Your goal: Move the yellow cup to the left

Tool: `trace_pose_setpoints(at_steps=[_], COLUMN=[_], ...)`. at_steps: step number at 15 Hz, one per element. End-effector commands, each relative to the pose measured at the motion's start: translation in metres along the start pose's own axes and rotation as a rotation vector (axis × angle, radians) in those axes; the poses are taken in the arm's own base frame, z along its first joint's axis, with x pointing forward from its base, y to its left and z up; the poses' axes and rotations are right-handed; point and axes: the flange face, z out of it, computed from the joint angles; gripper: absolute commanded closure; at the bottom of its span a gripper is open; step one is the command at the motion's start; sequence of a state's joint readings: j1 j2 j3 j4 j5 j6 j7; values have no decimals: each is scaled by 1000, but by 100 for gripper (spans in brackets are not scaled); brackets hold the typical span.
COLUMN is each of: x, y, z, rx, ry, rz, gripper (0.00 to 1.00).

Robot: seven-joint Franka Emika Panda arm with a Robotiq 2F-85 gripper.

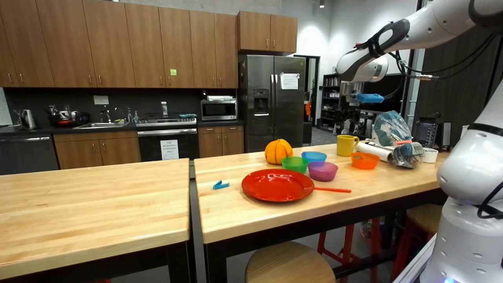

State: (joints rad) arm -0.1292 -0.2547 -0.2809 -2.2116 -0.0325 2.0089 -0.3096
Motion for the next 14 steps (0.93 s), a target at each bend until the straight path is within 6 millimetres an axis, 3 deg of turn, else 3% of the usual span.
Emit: trace_pose_setpoints(at_steps=[1, 8, 14], x=[23, 72, 95], y=[25, 70, 98], z=[11, 46, 41], rx=[-33, -78, -67], ry=[1, 37, 66], rz=[49, 104, 149], gripper=[0, 0, 0])
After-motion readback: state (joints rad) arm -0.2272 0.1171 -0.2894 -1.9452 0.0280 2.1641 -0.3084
